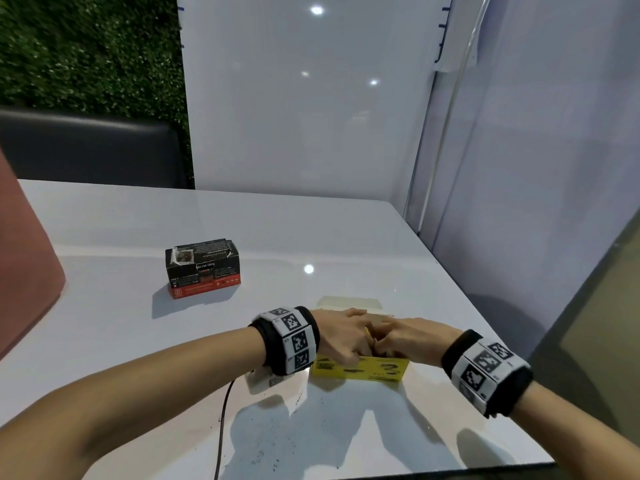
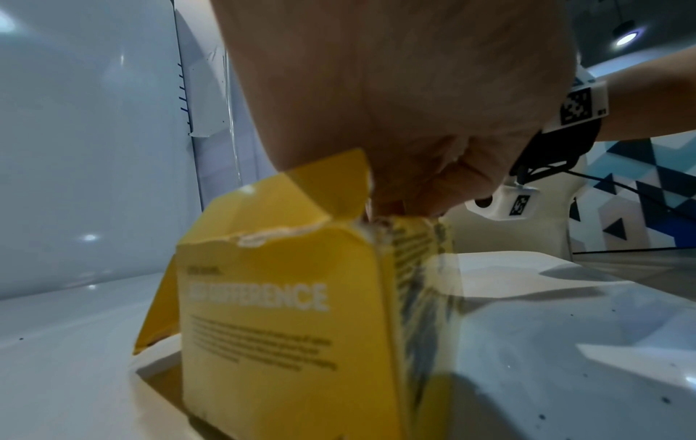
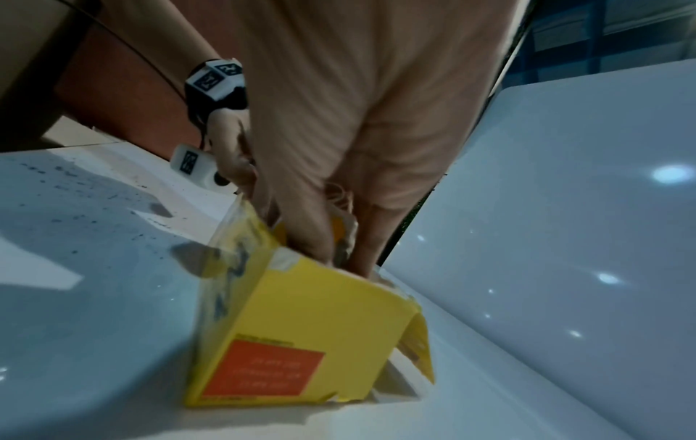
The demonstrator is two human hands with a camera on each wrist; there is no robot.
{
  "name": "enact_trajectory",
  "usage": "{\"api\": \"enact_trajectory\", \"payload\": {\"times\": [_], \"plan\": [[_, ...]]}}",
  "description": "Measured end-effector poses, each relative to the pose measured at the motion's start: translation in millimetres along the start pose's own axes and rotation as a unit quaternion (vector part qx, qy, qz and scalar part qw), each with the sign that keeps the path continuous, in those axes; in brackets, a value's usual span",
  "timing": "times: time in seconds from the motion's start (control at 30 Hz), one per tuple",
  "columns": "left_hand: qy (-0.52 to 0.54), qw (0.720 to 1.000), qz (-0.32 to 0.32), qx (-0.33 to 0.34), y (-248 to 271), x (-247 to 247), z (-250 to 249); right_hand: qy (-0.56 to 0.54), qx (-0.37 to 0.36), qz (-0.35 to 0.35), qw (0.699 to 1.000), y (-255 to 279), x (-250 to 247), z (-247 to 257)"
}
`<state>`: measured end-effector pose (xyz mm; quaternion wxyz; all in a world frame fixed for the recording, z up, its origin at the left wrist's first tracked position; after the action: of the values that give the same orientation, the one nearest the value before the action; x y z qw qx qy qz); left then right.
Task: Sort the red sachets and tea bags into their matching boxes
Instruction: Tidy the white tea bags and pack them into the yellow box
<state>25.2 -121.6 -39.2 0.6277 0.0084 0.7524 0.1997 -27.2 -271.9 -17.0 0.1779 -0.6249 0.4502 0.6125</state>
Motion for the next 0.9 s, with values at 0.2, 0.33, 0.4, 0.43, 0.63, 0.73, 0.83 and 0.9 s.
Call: {"api": "enact_trajectory", "payload": {"times": [0.2, 0.33, 0.4, 0.43, 0.63, 0.73, 0.83, 0.9], "plan": [[0.001, 1.000, 0.008, -0.028, 7, -4, -6, 0.011, -0.013, 0.019, 1.000, -2, 1, 7], [0.031, 0.998, 0.007, -0.047, 14, 0, -6, -0.050, 0.010, -0.003, 0.999, 6, -5, 4], [0.035, 0.998, 0.000, -0.058, 18, 4, -8, -0.044, 0.018, -0.008, 0.999, 10, -3, 9], [0.027, 0.997, -0.003, -0.066, 19, 7, -10, -0.038, 0.019, -0.014, 0.999, 11, 0, 13], [0.024, 0.992, -0.021, -0.122, 29, 36, -4, -0.015, 0.035, -0.070, 0.997, 5, 15, 26], [0.034, 0.989, -0.018, -0.141, 52, 40, -3, 0.003, 0.012, -0.044, 0.999, -1, 10, 45], [0.050, 0.983, -0.011, -0.178, 83, 43, -5, -0.114, 0.018, -0.092, 0.989, -12, -2, 53], [0.038, 0.979, -0.011, -0.200, 102, 47, -2, -0.233, 0.101, -0.173, 0.952, -29, -11, 44]]}}
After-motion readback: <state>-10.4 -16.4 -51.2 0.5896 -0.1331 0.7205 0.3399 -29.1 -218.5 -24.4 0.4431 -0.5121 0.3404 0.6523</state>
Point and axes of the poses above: each hand's wrist, its own y-axis away from the middle knuckle, its own x-axis out of the palm, z = x × y, the point moved 1 cm from there along -y, towards the middle knuckle, and after that the axes turned 11 degrees about y, right-handed, at the moved point
